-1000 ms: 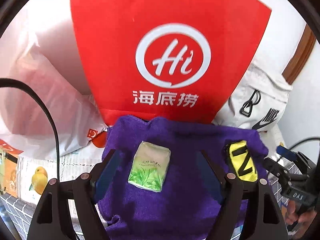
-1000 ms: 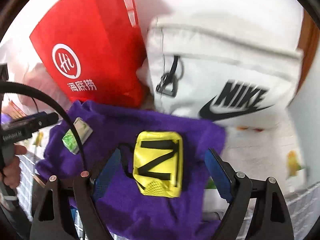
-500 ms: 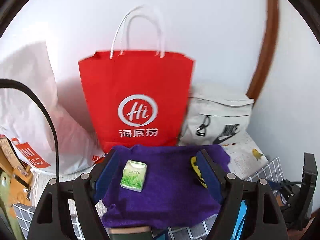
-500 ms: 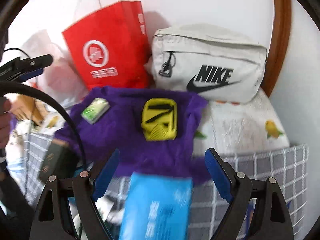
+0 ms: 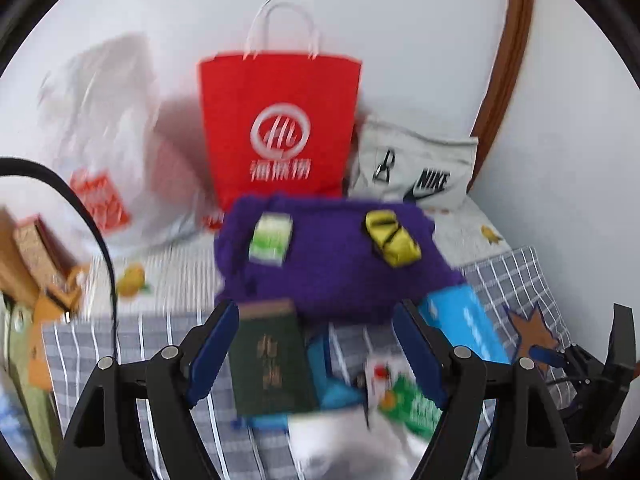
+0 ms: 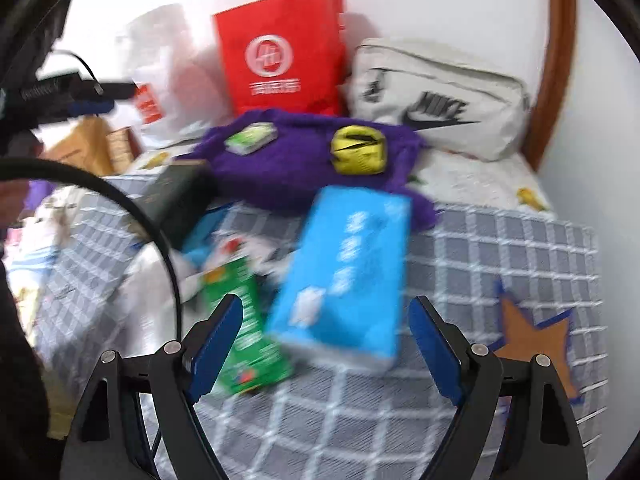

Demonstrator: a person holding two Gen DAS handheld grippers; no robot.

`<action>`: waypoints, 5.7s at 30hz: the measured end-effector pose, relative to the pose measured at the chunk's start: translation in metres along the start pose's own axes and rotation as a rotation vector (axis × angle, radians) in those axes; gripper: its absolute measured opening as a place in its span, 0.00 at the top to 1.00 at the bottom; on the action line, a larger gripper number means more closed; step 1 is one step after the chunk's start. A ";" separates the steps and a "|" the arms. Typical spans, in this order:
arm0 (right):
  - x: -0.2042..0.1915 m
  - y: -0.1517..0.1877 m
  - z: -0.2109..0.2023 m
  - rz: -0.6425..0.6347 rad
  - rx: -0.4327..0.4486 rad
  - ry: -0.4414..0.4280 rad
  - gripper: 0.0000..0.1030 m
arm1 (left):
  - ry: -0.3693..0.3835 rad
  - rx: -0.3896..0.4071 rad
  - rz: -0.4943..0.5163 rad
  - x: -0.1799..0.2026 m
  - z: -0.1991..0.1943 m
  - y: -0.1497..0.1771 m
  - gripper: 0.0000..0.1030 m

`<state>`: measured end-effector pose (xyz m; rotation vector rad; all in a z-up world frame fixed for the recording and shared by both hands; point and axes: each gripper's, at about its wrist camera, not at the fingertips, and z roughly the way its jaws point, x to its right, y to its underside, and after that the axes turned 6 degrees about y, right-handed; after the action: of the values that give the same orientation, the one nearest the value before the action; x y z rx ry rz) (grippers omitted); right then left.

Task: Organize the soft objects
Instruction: 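Move the right gripper to the green snack packet and grasp it, then lift the green snack packet with the right gripper while the left gripper grasps the mesh bag, then carry the snack packet and mesh bag over the purple towel with both grippers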

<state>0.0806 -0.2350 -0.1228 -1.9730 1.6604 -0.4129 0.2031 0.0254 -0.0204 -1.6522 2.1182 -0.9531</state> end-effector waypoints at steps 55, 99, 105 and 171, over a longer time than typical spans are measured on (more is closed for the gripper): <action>-0.057 0.061 0.036 -0.266 -0.187 -0.033 0.68 | -0.019 -0.202 -0.292 -0.046 -0.009 0.179 0.24; 0.054 0.095 -0.002 0.013 -0.182 0.069 0.60 | 0.041 -0.285 -0.234 -0.015 0.017 0.187 0.21; 0.053 0.095 -0.001 0.029 -0.166 0.035 0.60 | 0.060 -0.326 -0.258 0.000 0.042 0.190 0.18; 0.037 -0.113 0.056 0.018 0.025 -0.059 0.60 | 0.155 -0.078 -0.237 -0.063 0.016 0.047 0.93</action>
<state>0.2105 -0.2475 -0.1073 -1.9328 1.6274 -0.3632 0.1966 0.0850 -0.0730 -1.9607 2.1148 -1.1133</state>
